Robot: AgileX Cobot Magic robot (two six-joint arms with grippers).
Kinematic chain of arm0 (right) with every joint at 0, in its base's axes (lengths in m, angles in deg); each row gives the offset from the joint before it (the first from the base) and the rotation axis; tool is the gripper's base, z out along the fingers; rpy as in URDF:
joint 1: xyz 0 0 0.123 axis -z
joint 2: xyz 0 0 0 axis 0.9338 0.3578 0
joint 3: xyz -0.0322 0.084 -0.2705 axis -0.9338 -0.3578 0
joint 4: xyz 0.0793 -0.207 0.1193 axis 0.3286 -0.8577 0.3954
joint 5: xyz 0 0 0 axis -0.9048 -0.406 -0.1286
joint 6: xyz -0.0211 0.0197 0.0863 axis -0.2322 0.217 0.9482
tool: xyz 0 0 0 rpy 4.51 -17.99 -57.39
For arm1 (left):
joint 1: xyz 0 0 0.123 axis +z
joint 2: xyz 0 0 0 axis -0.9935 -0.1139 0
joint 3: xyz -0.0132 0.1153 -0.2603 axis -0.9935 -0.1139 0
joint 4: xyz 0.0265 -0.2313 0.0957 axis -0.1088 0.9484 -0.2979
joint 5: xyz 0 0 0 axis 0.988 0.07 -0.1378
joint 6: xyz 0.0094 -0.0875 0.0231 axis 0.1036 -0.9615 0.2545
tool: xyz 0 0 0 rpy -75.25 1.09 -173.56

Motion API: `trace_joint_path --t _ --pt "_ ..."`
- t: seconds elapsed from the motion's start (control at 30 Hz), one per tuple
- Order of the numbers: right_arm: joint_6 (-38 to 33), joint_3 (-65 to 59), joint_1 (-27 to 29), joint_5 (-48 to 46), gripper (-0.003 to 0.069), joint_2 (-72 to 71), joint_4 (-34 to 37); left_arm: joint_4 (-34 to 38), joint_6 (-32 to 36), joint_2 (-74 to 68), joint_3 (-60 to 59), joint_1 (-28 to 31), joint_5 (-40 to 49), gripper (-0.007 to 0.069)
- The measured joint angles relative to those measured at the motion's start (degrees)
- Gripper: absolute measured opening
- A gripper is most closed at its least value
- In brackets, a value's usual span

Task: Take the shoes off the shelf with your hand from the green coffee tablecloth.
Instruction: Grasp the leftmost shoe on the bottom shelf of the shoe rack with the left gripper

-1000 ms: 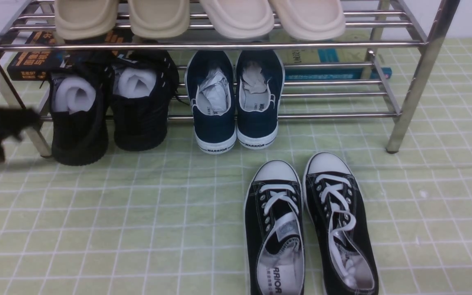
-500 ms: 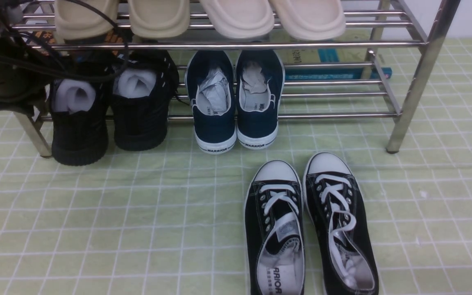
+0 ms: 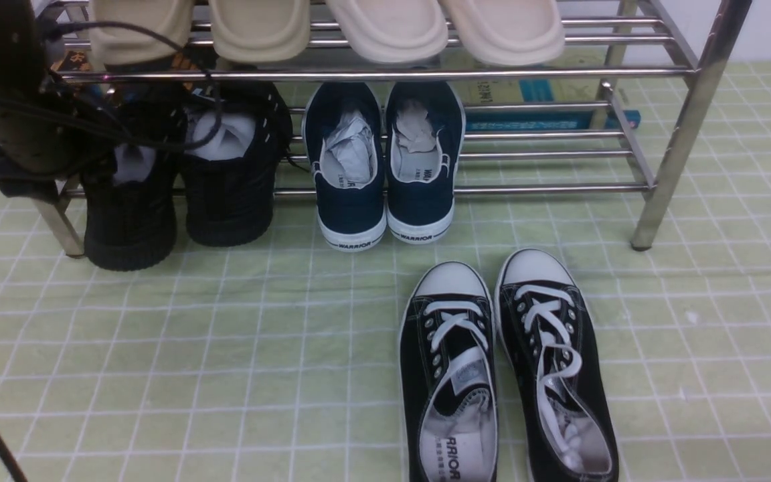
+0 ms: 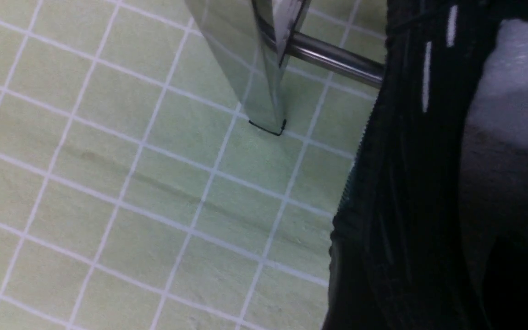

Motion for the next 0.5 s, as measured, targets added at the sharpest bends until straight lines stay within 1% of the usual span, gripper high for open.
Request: trace_joint_path --t 0.1,0.17,0.23,0.3,0.37,0.4,0.43,0.5 --pt "0.0 0.0 0.0 0.0 0.0237 0.0 0.0 -0.79 0.0 -1.48 0.0 0.0 -0.89 0.0407" --pt "0.0 0.0 0.0 0.0 0.0237 0.0 0.0 -0.77 0.0 -2.12 0.0 0.0 -1.53 0.0388" --pt "0.0 0.0 0.0 0.0 0.0237 0.0 0.0 -0.78 0.0 -2.66 0.0 0.0 -2.14 0.0328" --pt "0.0 0.0 0.0 0.0 0.0237 0.0 0.0 -0.67 0.0 -2.86 0.0 0.0 -2.49 0.0244" --pt "0.0 0.0 0.0 0.0 0.0237 0.0 0.0 -0.49 0.0 -2.86 0.0 0.0 -2.44 0.0141" --pt "-0.05 0.0 0.0 0.0 0.0237 0.0 0.0 -0.15 0.0 -2.86 0.05 0.0 -2.25 0.0075" --pt "-0.05 0.0 0.0 0.0 0.0237 0.0 0.0 0.21 0.0 -2.73 0.05 0.0 -1.9 0.0045" --pt "-0.05 0.0 0.0 0.0 0.0237 0.0 0.0 1.32 0.36 -1.89 0.1 0.0 -0.65 0.0013"
